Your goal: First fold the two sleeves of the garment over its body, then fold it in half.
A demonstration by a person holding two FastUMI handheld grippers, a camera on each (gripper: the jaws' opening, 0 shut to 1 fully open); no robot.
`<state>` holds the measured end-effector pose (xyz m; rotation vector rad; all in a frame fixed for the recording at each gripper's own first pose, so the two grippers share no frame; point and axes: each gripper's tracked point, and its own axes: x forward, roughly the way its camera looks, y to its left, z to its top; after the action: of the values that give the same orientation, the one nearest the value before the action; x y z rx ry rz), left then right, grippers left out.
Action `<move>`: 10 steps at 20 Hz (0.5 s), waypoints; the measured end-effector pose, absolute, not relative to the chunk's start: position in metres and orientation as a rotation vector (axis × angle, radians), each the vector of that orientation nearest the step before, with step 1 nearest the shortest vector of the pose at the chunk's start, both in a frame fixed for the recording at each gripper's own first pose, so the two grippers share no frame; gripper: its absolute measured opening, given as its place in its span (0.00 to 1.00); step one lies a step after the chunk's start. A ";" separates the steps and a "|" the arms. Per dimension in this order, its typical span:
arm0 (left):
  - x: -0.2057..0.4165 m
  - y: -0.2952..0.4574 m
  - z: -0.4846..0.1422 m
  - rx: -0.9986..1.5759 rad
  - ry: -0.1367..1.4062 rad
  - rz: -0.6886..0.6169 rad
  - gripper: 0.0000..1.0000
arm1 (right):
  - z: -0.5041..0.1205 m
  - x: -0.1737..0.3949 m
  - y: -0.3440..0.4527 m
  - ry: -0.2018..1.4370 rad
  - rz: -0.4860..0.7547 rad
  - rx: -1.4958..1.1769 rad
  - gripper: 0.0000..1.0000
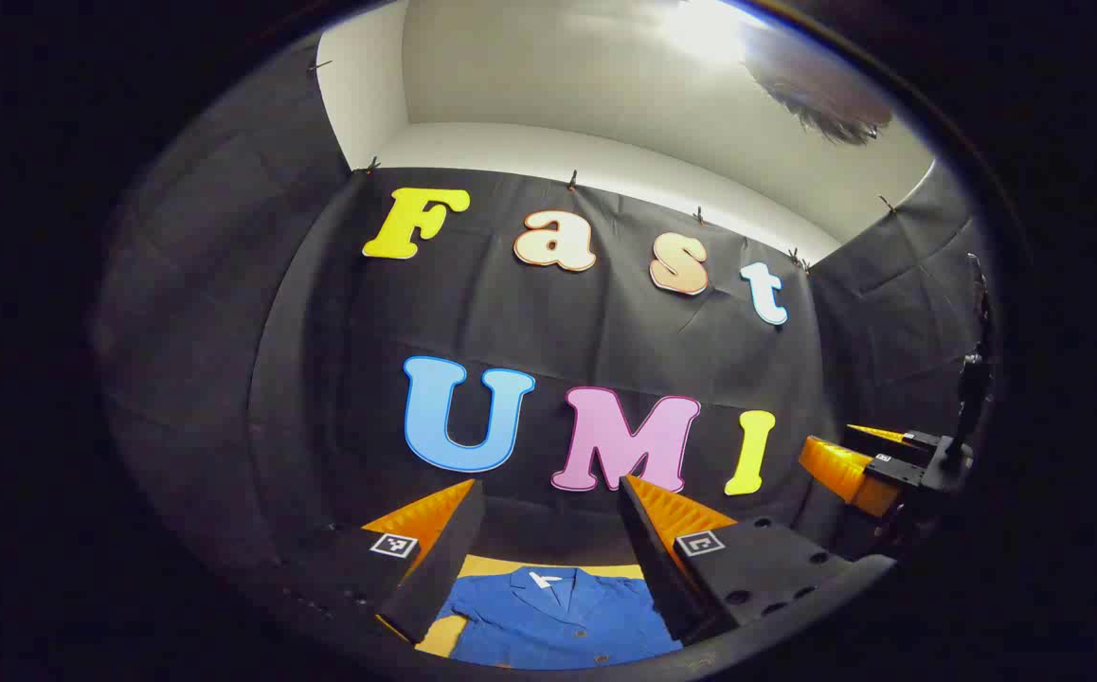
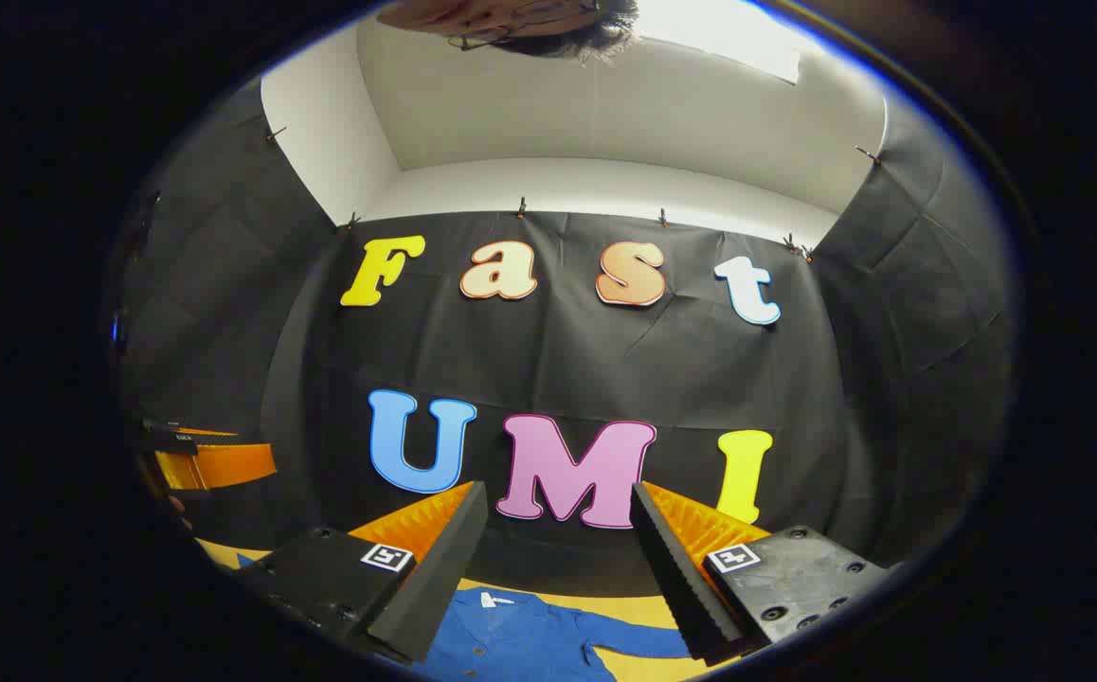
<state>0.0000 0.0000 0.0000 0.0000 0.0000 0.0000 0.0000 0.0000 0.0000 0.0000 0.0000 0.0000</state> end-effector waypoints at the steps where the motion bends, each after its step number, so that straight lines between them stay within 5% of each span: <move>1: 0.000 0.004 -0.006 0.013 0.023 -0.003 0.81 | -0.003 -0.001 0.006 0.013 0.003 0.004 0.88; 2: -0.002 0.008 -0.012 0.030 0.058 -0.006 0.81 | -0.004 -0.003 0.011 0.027 0.005 0.003 0.96; 8: -0.002 0.016 -0.020 0.003 0.109 -0.045 0.81 | 0.003 -0.007 0.021 0.033 -0.020 0.003 0.96; 10: 0.001 0.018 -0.020 0.027 0.098 -0.055 0.81 | 0.000 -0.006 0.024 0.042 -0.020 -0.008 0.88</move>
<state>0.0007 0.0179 -0.0195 0.0266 0.0978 -0.0553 -0.0062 0.0235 0.0003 -0.0081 0.0416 -0.0204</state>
